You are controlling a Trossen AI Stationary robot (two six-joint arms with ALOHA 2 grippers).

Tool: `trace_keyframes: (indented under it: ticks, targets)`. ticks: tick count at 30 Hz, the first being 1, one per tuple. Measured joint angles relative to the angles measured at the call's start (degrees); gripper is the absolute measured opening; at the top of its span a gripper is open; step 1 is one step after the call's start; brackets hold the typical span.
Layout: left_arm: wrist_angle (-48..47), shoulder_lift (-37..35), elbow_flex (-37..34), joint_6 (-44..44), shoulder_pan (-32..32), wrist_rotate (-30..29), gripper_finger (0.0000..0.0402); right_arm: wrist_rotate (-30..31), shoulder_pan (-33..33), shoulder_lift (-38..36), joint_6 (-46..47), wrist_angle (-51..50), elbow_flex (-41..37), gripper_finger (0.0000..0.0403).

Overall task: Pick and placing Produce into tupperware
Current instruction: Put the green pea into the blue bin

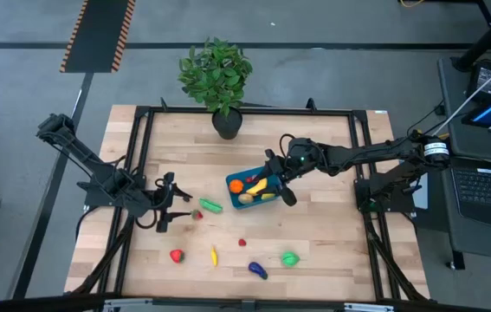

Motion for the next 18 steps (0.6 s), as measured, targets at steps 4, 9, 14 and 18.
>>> trace_keyframes:
  ticks: [4,9,14,18]
  targets:
    - [0.04,0.0,0.0,-0.74,1.22,0.04,0.0239,0.0,0.0,0.0,1.01,-0.94,0.0,0.0207]
    - [0.61,0.68,0.0,-5.25,6.67,4.41,0.0239,0.02,0.0,0.0,1.12,-3.57,0.0,0.0207]
    - [2.34,4.64,0.0,-3.26,13.04,11.11,0.0239,0.11,-0.19,0.0,-0.18,-6.95,-0.02,0.0207]
    - [1.96,9.39,1.19,0.1,17.28,14.72,0.0239,0.13,-0.17,0.0,-0.19,-8.03,-0.02,0.0207]
